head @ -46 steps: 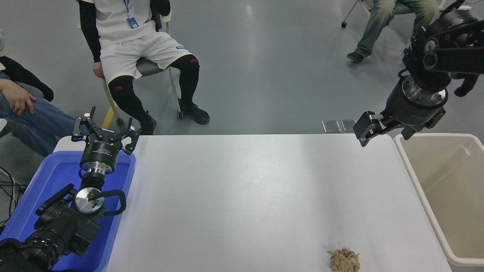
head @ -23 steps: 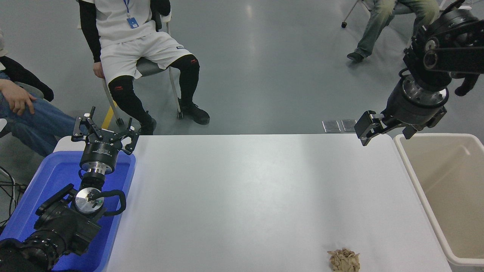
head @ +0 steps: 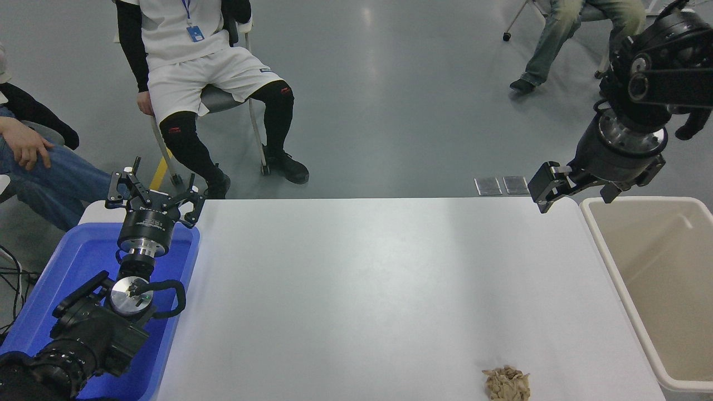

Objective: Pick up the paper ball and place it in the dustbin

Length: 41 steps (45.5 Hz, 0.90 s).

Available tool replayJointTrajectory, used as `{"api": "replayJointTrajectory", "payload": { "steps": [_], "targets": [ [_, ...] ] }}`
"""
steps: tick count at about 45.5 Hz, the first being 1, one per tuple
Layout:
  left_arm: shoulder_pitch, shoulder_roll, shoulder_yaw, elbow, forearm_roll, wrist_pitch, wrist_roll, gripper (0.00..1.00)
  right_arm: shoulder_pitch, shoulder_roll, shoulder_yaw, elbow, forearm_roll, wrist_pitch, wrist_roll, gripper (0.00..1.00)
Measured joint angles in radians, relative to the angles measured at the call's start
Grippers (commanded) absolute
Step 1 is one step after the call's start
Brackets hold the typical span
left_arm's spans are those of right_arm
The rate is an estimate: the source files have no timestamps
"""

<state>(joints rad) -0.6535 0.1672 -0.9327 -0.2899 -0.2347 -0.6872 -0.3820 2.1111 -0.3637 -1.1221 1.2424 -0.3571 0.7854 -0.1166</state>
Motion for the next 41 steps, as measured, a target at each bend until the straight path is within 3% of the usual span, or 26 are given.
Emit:
{"api": "replayJointTrajectory", "payload": {
  "steps": [25,41],
  "targets": [
    [0.000,0.000,0.000,0.000,0.000,0.000,0.000,0.99,-0.013,-0.012,0.000,-0.001,0.002,0.000,0.000,1.00],
    [0.000,0.000,0.000,0.000,0.000,0.000,0.000,0.99,-0.212,-0.066,0.074,-0.025,-0.005,0.000,-0.003,1.00]
  ]
}}
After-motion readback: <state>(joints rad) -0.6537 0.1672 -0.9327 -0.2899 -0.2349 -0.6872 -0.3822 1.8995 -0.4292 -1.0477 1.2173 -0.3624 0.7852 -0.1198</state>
